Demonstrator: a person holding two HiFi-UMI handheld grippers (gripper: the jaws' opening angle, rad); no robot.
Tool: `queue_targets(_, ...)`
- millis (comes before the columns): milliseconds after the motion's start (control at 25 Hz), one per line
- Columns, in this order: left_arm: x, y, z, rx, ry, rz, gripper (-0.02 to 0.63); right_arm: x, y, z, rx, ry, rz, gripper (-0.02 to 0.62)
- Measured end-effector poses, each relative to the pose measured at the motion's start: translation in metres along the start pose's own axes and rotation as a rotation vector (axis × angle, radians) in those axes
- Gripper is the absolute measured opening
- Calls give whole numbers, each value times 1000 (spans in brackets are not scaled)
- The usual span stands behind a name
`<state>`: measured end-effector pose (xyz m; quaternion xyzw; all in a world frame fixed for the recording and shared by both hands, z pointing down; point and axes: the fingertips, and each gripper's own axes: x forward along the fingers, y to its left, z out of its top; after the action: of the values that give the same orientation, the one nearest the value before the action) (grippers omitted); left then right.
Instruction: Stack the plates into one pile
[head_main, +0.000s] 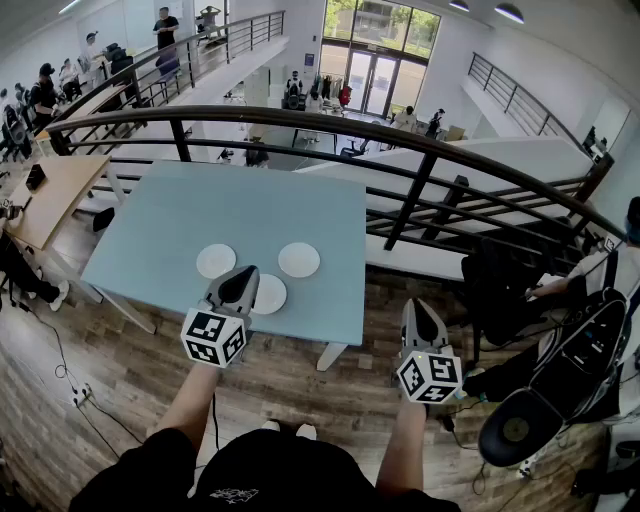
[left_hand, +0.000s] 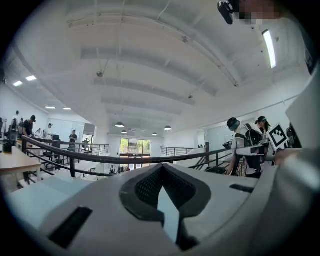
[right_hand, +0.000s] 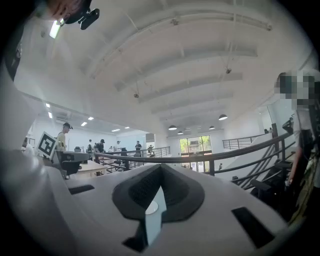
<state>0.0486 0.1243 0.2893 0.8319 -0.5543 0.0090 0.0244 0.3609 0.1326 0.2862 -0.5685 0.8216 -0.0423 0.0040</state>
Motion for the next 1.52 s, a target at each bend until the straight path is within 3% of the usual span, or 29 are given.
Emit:
queue_targets(480,2,-20,31,29,-51,-8,8,-4,2,31,-29,-51,29,7)
queue_targets(920,-7,-41,28,32,-57,7,8,-16,-8,22,-18,-43,53,8)
queue_targets(1320,-31,-16,14,31,-42,51,8,-7,15,10,10,-33,89,8)
queue_targets(1520,-39,21,9,26,-41,64,8,12,44,3,16,-28,86,8)
